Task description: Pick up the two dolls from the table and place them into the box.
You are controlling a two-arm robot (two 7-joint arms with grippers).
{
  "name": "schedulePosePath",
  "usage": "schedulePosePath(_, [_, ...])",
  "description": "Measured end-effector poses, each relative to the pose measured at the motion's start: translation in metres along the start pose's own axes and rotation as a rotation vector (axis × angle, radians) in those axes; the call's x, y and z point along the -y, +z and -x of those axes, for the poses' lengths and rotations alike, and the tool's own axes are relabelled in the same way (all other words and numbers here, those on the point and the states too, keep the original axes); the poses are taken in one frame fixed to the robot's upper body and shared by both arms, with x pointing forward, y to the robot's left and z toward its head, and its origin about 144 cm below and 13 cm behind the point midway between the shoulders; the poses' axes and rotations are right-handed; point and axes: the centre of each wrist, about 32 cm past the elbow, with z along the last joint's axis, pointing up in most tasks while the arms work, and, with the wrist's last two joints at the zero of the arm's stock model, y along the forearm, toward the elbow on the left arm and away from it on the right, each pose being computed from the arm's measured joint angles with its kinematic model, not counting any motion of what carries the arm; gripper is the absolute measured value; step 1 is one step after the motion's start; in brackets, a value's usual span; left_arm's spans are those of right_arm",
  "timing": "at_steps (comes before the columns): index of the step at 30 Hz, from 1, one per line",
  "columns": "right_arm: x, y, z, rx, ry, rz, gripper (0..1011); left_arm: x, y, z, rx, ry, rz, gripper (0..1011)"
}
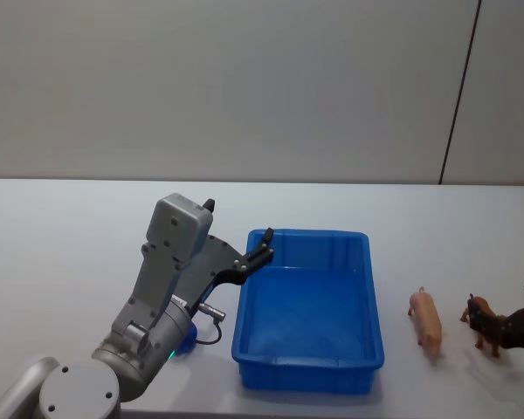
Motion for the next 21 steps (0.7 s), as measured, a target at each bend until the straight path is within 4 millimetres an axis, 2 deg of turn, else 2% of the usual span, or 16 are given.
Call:
schedulePosePath(15, [-0.009, -0.008, 0.000, -0.005, 0.018, 0.112, 998, 0.000, 0.000, 0.000, 0.000, 0.000, 0.000, 1001])
schedulePosePath(21, [-0.013, -0.010, 0.001, -0.015, 0.022, 0.146, 864, 0.000, 0.000, 0.000, 0.000, 0.000, 0.000, 1001])
